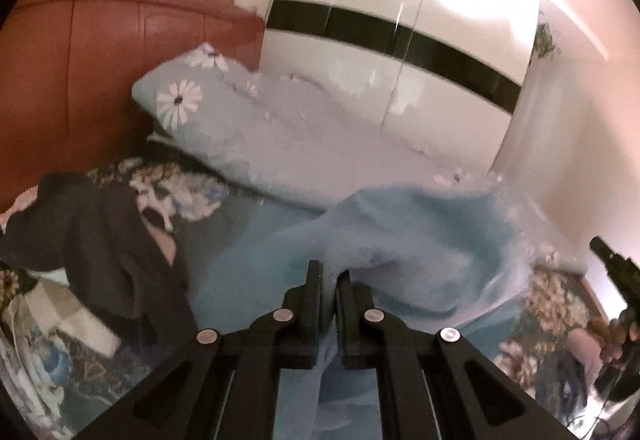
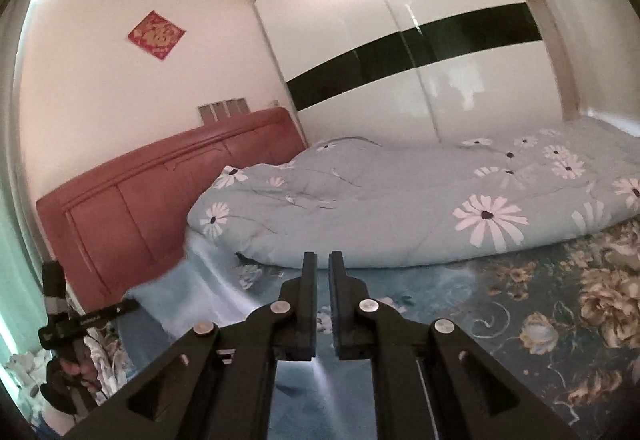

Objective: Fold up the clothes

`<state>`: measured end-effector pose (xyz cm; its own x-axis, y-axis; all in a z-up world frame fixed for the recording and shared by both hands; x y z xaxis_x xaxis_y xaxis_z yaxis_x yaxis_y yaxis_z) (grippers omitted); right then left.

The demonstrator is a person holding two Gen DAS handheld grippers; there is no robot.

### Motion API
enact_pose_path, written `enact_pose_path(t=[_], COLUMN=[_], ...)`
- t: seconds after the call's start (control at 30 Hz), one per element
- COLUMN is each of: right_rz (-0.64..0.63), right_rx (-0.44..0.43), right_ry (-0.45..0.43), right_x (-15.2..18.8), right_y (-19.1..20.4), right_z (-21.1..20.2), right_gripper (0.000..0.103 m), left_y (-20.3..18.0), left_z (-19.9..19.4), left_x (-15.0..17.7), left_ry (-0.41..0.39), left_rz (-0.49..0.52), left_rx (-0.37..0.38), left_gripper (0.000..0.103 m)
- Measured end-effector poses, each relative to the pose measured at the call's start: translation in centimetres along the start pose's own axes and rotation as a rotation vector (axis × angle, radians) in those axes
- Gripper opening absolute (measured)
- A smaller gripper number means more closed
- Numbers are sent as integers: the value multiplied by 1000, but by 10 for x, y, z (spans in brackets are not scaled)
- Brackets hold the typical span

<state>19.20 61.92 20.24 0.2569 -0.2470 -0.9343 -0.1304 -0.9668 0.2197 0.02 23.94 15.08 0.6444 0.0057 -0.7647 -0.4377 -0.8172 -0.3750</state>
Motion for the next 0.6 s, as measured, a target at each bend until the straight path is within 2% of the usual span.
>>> enact_pose_path(t=[0.1,0.17,0.3,0.4,0.47,0.57,0.6], right_rz=[26,47,58,67,92,141,153], right_rx=[11,16,31,38,43,64,77], right_ry=[74,120,243,362,411,460,474], right_x=[22,41,89,131,155,188,199], right_y=[-12,-17,-25,-32,-37,-41,-42], right_z=[9,16,34,54,63,73,76], right_gripper=[5,5,6,6,6,8,15], left_y=[15,34,90,112,113,103,97], left_z=[30,50,80,82,73,46,37], left_x=[26,43,67,89,101,112,116], left_ry=[74,96,147,189,198,167,156], left_rz=[-2,-9,-94,-150,-175,-213,-235], left_rx=[-54,-118,-242,-270,-270,-255,-235], left_gripper=[7,7,7,9,16,37,48])
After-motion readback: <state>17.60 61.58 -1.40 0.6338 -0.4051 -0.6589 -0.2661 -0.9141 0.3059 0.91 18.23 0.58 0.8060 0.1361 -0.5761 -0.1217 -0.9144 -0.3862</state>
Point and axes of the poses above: each gripper's, at about its wrist camera, not at the fingertips, and z roughly the way its jaws point, y to its left, x to its underside, the point moved 6 cm from there along z, roughly the way its jaws point, and after that the axes turned 8 degrees about -z, right-handed, at the moved point
